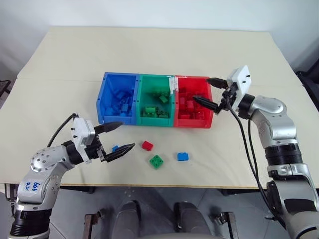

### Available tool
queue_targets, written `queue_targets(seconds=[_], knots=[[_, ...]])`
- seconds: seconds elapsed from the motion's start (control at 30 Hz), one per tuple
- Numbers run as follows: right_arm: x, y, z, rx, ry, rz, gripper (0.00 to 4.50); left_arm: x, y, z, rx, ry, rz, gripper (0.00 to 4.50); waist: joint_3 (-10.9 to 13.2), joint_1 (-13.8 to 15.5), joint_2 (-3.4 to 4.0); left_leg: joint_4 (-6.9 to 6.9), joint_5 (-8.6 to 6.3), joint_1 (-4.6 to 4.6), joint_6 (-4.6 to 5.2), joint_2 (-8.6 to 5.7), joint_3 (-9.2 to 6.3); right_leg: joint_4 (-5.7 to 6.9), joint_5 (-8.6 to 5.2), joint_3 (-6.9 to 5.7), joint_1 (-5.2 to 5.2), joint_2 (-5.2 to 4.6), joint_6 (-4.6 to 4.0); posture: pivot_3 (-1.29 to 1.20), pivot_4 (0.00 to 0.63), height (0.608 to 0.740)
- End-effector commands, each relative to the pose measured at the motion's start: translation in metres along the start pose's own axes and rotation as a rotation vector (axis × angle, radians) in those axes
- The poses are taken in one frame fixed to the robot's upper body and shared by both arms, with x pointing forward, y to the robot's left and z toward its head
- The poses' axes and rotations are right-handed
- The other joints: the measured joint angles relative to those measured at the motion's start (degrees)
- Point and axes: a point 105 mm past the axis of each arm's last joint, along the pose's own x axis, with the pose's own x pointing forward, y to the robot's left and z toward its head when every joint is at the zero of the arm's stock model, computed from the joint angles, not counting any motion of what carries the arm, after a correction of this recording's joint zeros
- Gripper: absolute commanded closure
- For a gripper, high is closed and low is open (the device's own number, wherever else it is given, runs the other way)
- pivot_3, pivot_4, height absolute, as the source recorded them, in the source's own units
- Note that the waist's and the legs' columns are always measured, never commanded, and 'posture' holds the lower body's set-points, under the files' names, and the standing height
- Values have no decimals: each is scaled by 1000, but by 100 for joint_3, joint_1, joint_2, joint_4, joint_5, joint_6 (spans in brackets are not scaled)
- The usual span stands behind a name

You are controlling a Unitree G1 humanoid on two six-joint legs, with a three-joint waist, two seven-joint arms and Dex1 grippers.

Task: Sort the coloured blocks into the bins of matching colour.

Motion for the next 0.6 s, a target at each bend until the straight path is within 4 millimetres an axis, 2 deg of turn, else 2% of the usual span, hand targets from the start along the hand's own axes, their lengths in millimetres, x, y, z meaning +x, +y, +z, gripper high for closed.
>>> queue_targets(seconds=[0.03,0.13,0.2,0.37,0.47,0.6], knots=[[-40,14,12,-26,-66,93,10,5,-11,-4,51,55,-88,0,0,39,0,0,-1,-2,2,-1,0,-6,0,0,1,0,0,0,150,740],[-78,31,-12,-106,31,154,10,12,-16,-10,84,93,-158,0,0,73,1,3,-9,2,6,-1,11,-18,0,2,9,1,1,0,150,740],[-97,39,-20,-112,51,172,10,16,-14,-13,111,112,-180,0,0,88,1,4,-10,7,6,1,13,-25,0,4,13,6,1,0,150,740],[-156,55,-52,-85,224,164,10,19,-5,-7,144,86,-244,0,0,92,1,11,-7,13,3,10,17,-37,1,25,21,27,1,0,150,740],[-158,56,-56,-96,222,147,10,14,-4,-7,165,89,-267,0,0,-23,0,9,-7,31,2,19,48,-39,4,65,22,41,6,0,150,740],[-136,62,-58,-104,180,190,10,5,-1,-8,153,102,-252,0,0,-123,0,10,-6,53,2,25,73,-31,10,97,24,45,14,0,150,740]])
